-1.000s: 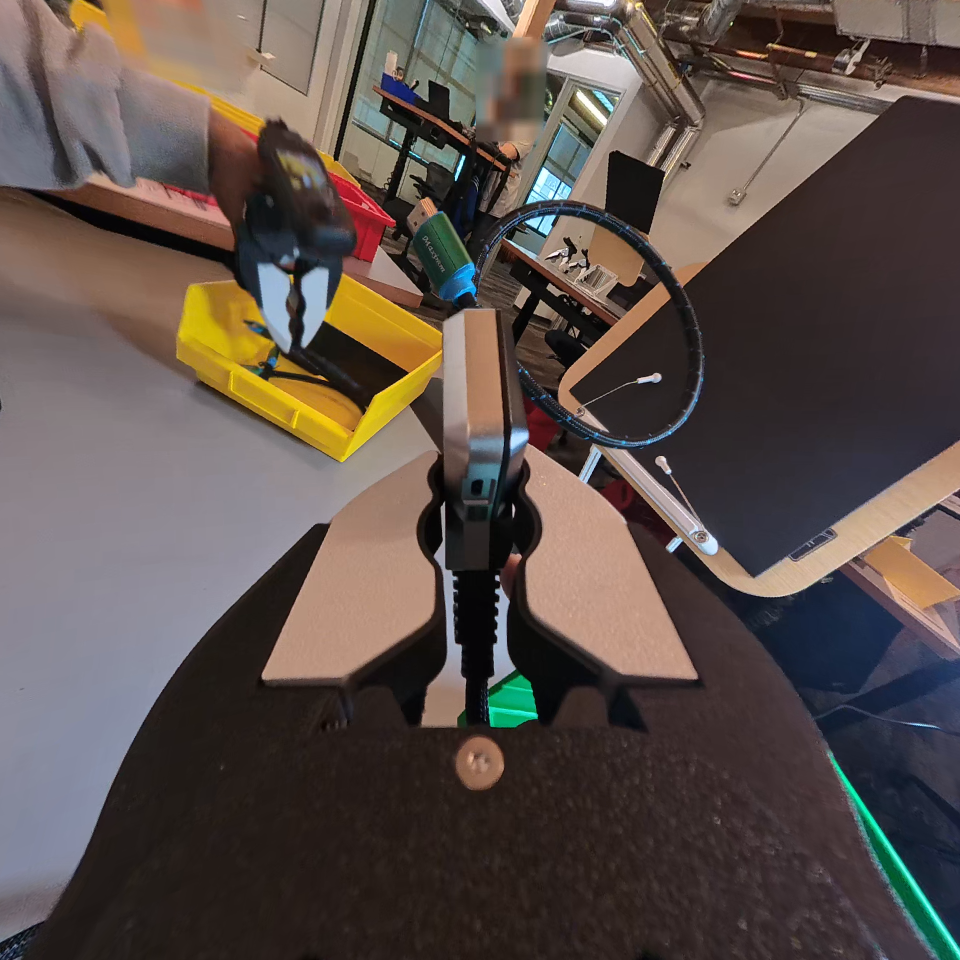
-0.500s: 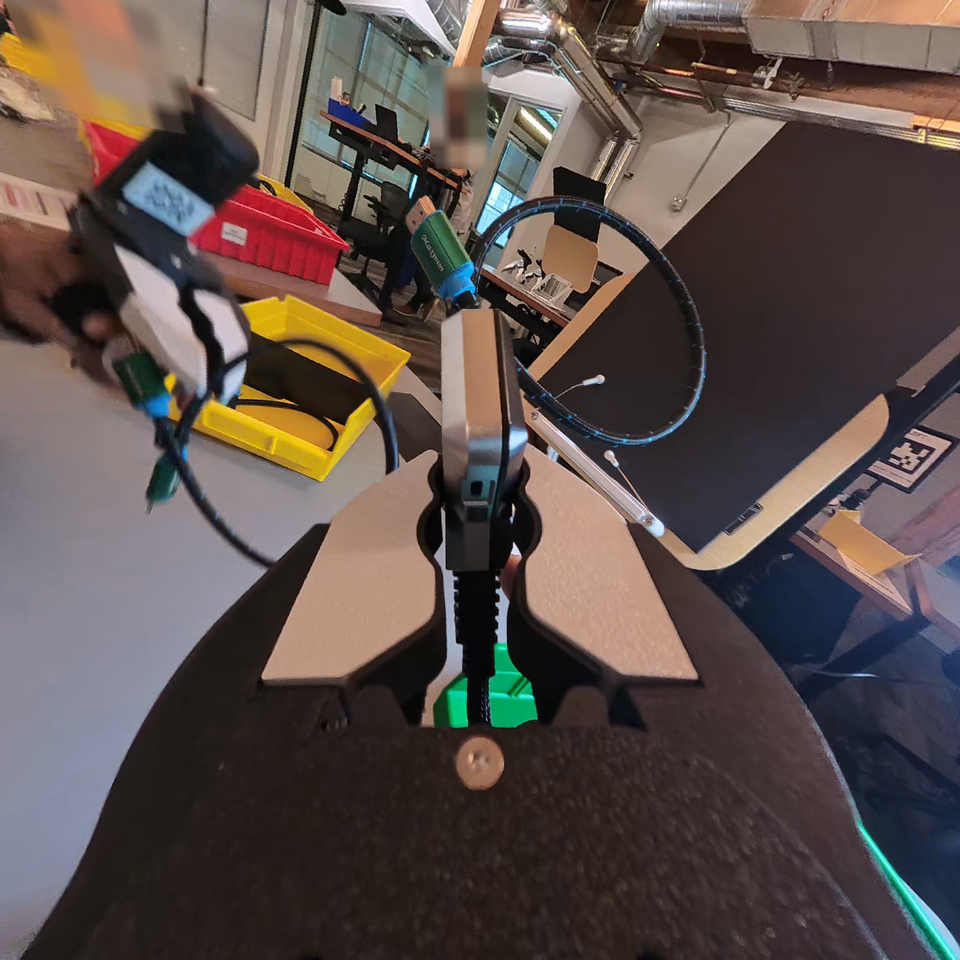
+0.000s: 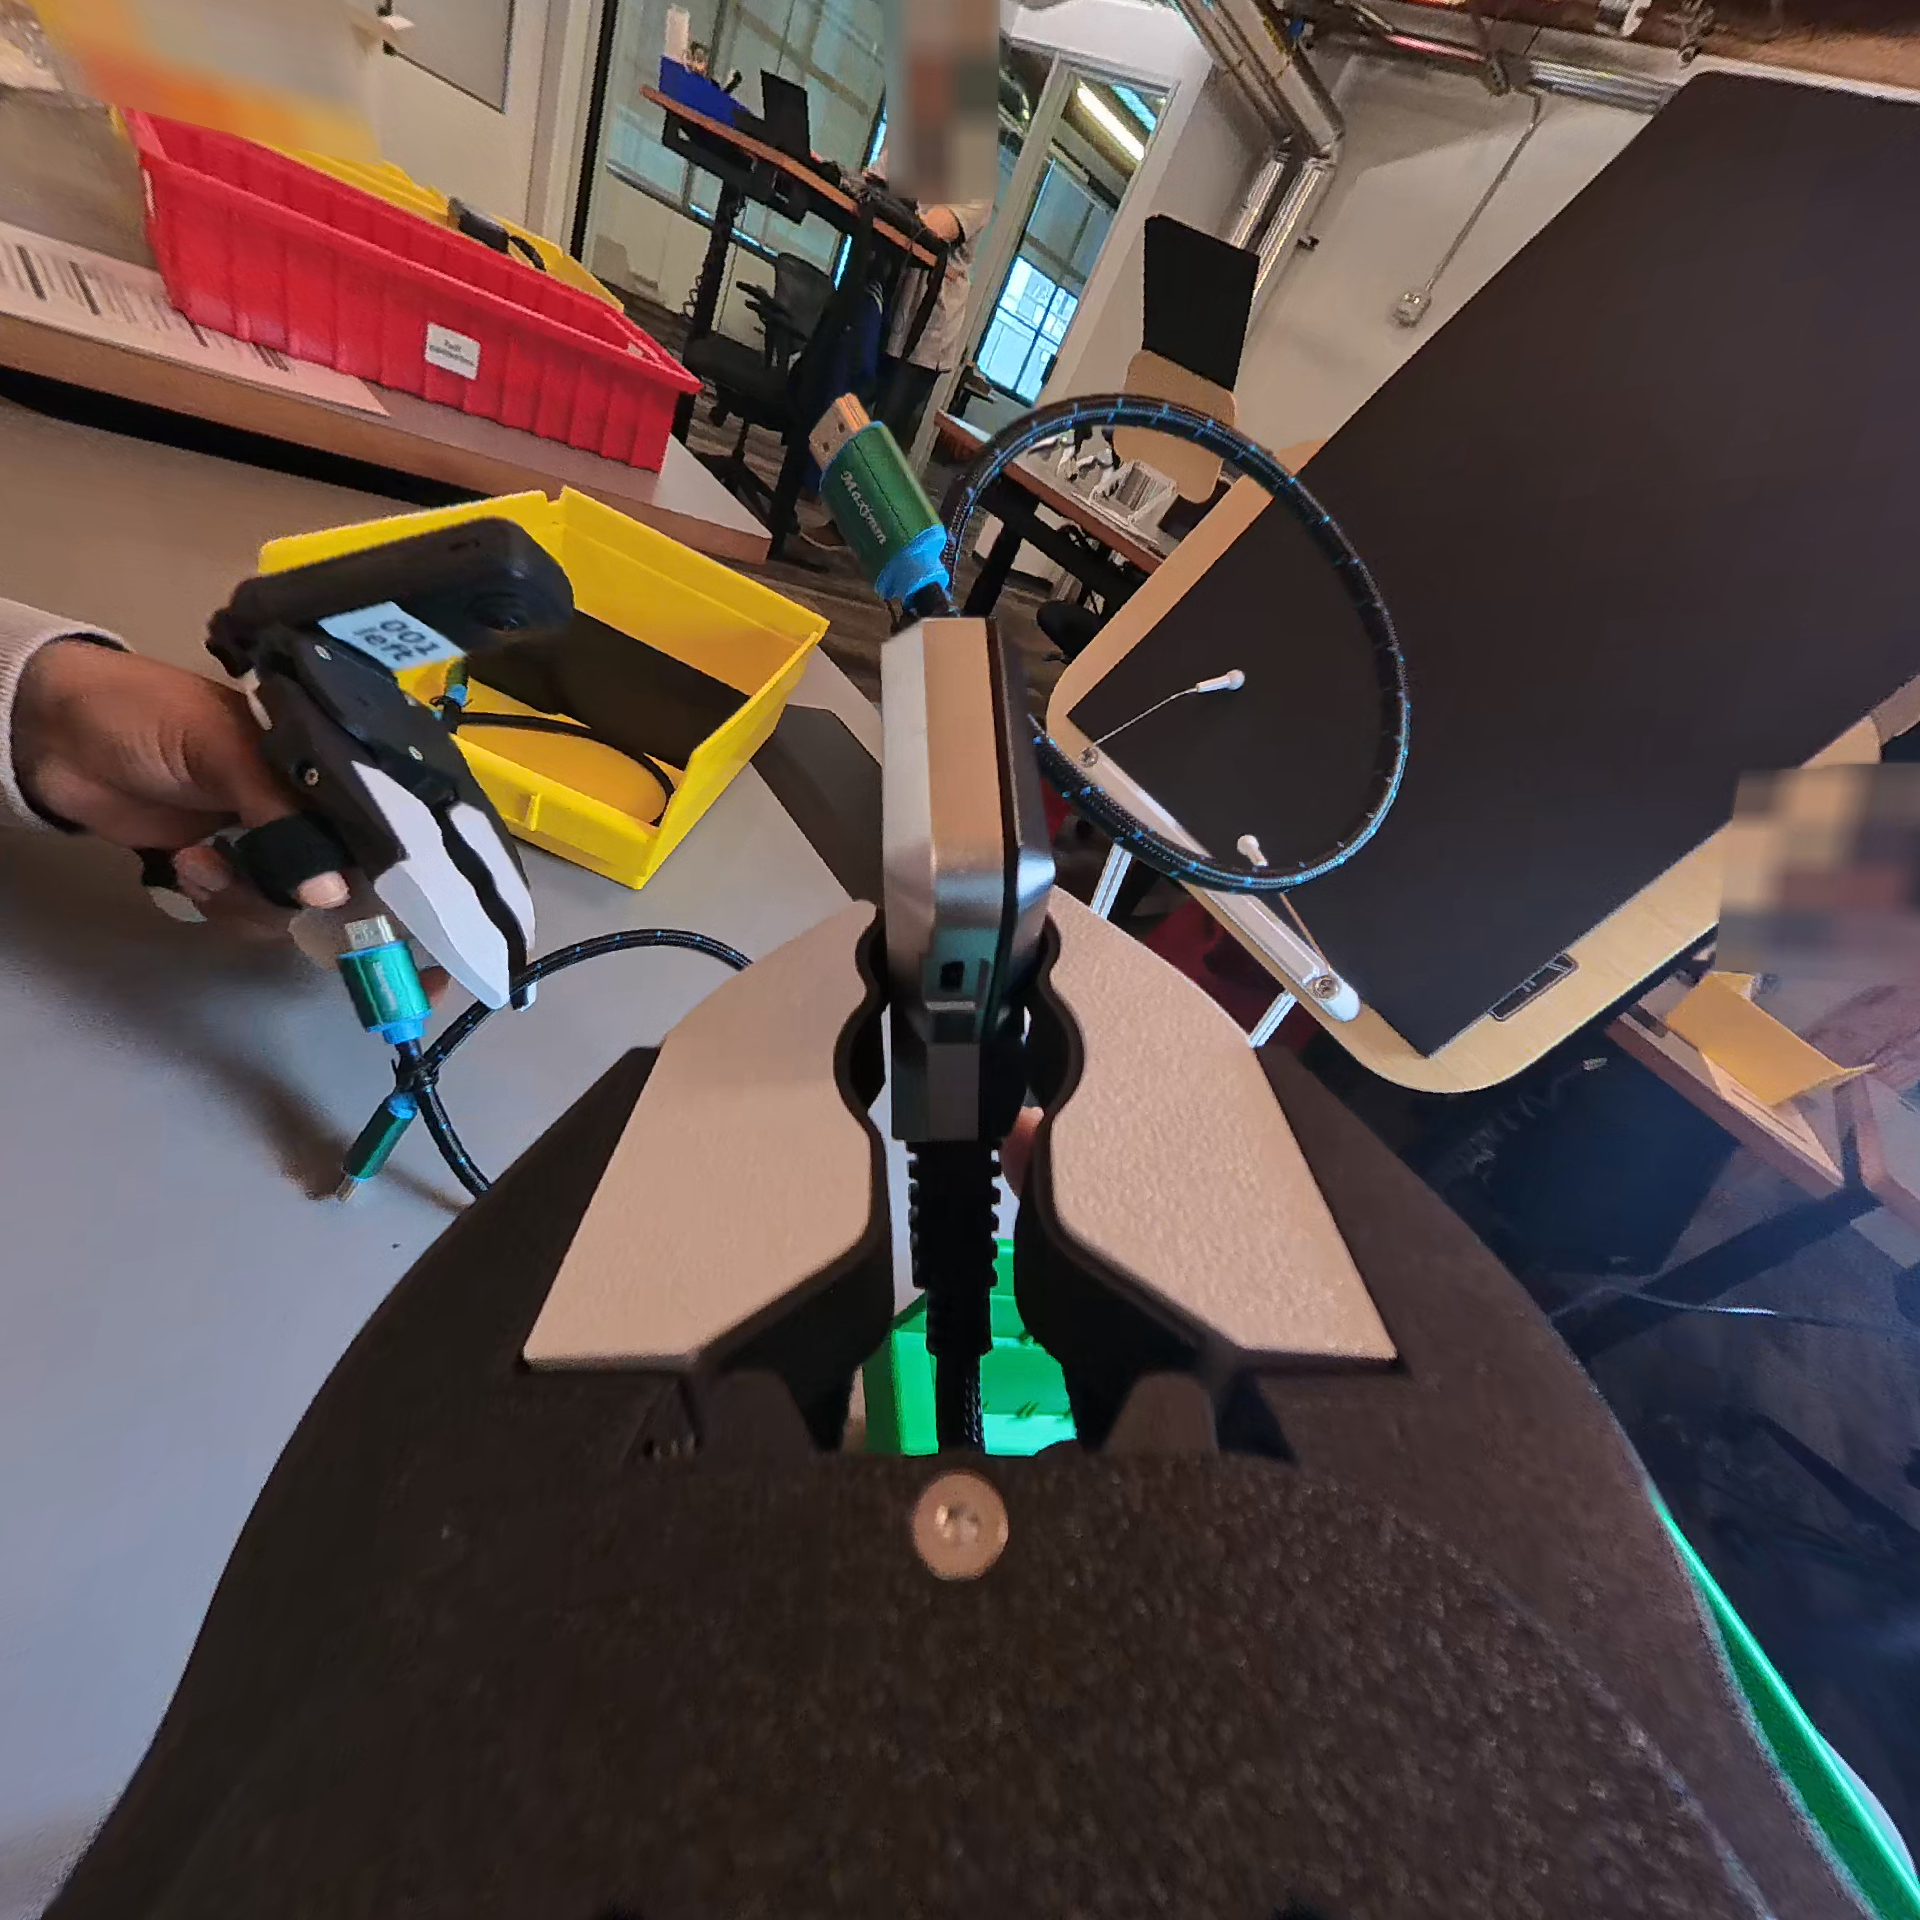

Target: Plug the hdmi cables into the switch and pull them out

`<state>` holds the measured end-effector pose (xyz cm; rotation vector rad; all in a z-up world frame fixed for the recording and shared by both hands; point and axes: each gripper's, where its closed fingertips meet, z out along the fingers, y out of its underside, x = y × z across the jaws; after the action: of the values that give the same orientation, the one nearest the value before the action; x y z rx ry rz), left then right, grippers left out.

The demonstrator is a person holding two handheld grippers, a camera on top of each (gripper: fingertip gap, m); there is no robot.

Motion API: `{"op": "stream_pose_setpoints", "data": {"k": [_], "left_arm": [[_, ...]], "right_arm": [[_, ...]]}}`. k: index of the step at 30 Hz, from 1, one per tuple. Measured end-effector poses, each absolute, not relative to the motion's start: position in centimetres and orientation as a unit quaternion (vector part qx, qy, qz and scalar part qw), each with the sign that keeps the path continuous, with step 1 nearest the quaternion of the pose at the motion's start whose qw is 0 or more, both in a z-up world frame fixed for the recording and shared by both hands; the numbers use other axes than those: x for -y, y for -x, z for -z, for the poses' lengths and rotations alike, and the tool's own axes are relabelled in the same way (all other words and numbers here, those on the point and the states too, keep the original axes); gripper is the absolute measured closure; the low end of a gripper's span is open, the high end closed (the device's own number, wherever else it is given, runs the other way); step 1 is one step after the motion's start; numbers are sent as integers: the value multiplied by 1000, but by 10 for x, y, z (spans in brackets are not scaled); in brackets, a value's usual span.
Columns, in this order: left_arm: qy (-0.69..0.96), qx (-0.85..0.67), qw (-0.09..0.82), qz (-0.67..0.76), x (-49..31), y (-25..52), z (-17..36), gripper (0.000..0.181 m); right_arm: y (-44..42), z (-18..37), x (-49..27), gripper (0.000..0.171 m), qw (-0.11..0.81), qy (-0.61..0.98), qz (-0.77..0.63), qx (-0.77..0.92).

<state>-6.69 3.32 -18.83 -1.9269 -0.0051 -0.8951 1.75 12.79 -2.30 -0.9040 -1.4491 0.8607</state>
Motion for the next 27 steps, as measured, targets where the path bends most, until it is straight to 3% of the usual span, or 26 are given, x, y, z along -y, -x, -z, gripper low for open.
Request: {"op": "stream_pose_setpoints", "data": {"k": [7,13,22,27], "left_arm": [[821,-34,481,305,-27,73,196,170],[876,-110,419,210,-9,79,216,162],[888,-252,383,45,19,93,200,154],[894,-288,341,38,38,89,199,153]], "right_arm": [[-16,25,-125,148,578,382,-357,627],[-17,27,-129,148,576,387,-357,625],[-16,28,-129,148,574,387,-356,627],[-15,30,-128,149,573,386,-353,631]]}}
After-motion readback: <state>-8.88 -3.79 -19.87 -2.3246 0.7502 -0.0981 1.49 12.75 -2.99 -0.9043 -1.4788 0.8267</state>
